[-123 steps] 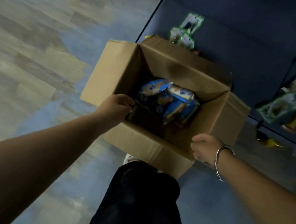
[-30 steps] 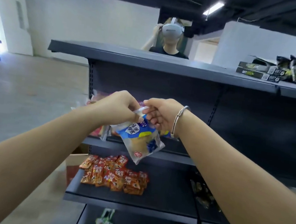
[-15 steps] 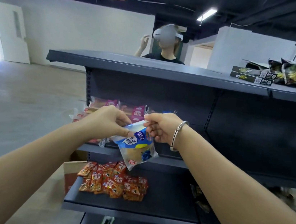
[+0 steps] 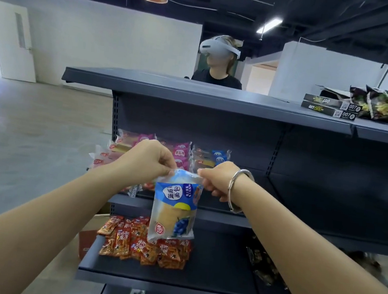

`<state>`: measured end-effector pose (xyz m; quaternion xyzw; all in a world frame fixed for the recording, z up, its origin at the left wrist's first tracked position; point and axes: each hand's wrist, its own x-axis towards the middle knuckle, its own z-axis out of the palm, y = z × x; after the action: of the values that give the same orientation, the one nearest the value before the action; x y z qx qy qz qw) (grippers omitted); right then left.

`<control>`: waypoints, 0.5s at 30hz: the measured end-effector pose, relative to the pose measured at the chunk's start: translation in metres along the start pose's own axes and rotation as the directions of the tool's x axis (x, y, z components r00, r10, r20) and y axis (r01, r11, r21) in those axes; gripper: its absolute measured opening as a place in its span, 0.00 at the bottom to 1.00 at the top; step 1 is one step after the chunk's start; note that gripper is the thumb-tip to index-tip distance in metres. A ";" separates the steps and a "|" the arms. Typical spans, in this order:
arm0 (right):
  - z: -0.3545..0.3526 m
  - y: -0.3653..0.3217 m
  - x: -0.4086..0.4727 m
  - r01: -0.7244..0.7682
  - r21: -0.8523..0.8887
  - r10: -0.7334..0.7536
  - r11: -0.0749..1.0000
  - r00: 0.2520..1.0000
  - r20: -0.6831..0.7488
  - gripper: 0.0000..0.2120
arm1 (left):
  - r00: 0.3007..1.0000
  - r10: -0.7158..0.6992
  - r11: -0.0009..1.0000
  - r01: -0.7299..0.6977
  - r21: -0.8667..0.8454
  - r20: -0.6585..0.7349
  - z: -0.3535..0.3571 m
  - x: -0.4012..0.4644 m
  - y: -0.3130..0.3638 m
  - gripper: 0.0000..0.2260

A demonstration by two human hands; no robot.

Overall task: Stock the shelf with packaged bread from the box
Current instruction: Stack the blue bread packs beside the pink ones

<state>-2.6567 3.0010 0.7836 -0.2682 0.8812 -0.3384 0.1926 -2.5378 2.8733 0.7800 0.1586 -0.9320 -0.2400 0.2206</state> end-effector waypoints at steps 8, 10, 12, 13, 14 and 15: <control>0.016 -0.004 -0.008 0.182 -0.528 -0.206 0.830 0.978 0.013 0.09 | 0.994 0.073 0.986 -0.084 0.143 0.082 0.013 0.002 -0.009 0.07; 0.025 -0.006 -0.012 0.255 -0.426 -0.228 0.868 0.967 0.114 0.11 | 0.990 0.095 0.986 -0.108 0.129 0.101 0.015 -0.001 -0.012 0.08; 0.034 -0.006 -0.016 0.265 -0.293 -0.219 0.919 0.959 0.181 0.15 | 0.988 0.118 0.986 -0.129 0.110 0.097 0.018 -0.004 -0.016 0.08; 0.038 -0.005 -0.016 0.270 -0.275 -0.229 0.923 0.958 0.174 0.16 | 0.988 0.123 0.986 -0.132 0.099 0.094 0.020 -0.005 -0.019 0.08; 0.041 -0.002 -0.014 0.279 -0.275 -0.245 0.920 0.958 0.152 0.16 | 0.988 0.121 0.989 -0.128 0.079 0.093 0.022 -0.006 -0.022 0.08; 0.044 0.002 -0.012 0.289 -0.270 -0.263 0.919 0.956 0.128 0.15 | 0.989 0.114 0.991 -0.119 0.053 0.093 0.024 -0.008 -0.026 0.07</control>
<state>-2.6250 2.9871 0.7535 -0.4294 0.8646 -0.2192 0.1413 -2.5384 2.8643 0.7451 0.0993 -0.9552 -0.2061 0.1876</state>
